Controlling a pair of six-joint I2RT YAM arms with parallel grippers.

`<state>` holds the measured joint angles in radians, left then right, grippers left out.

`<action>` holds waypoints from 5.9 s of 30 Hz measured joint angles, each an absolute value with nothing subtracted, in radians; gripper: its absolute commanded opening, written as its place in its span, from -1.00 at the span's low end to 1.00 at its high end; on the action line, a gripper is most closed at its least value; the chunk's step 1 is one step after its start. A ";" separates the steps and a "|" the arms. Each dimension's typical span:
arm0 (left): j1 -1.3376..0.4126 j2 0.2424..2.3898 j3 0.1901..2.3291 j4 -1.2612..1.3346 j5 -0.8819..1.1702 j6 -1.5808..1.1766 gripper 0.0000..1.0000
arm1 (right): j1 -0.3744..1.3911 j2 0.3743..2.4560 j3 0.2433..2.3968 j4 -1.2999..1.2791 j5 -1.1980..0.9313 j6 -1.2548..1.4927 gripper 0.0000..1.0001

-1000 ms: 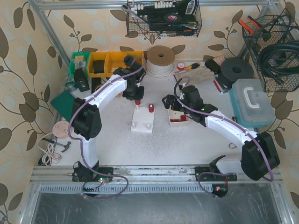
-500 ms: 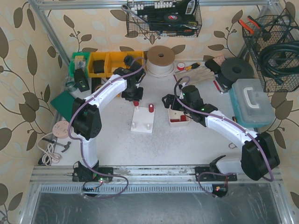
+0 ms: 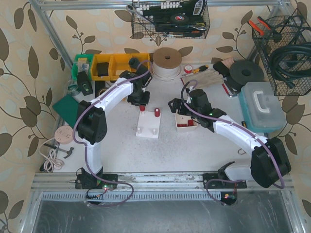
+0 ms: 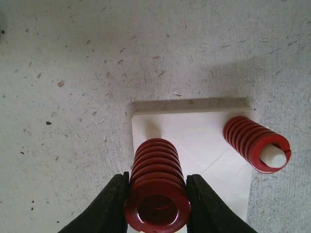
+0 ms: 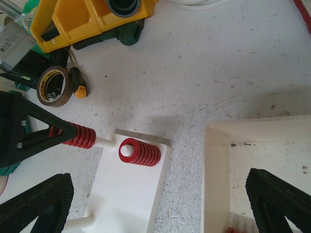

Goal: Install the large spring

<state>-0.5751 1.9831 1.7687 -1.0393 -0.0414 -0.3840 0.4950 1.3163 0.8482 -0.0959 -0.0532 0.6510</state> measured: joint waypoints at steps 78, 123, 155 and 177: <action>-0.637 1.417 1.053 -0.543 0.036 -0.560 0.36 | 0.495 1.372 0.866 -0.180 -0.030 0.674 0.81; -0.643 1.266 0.813 -0.142 0.078 -0.587 0.41 | 0.576 1.771 1.212 -0.783 0.109 0.482 0.17; -0.568 1.198 0.713 -0.049 0.090 -0.639 0.40 | 0.548 1.884 1.355 -0.848 0.231 0.445 0.03; -0.561 1.166 0.664 0.003 0.117 -0.663 0.39 | 0.567 1.778 1.282 -0.863 0.159 0.537 0.06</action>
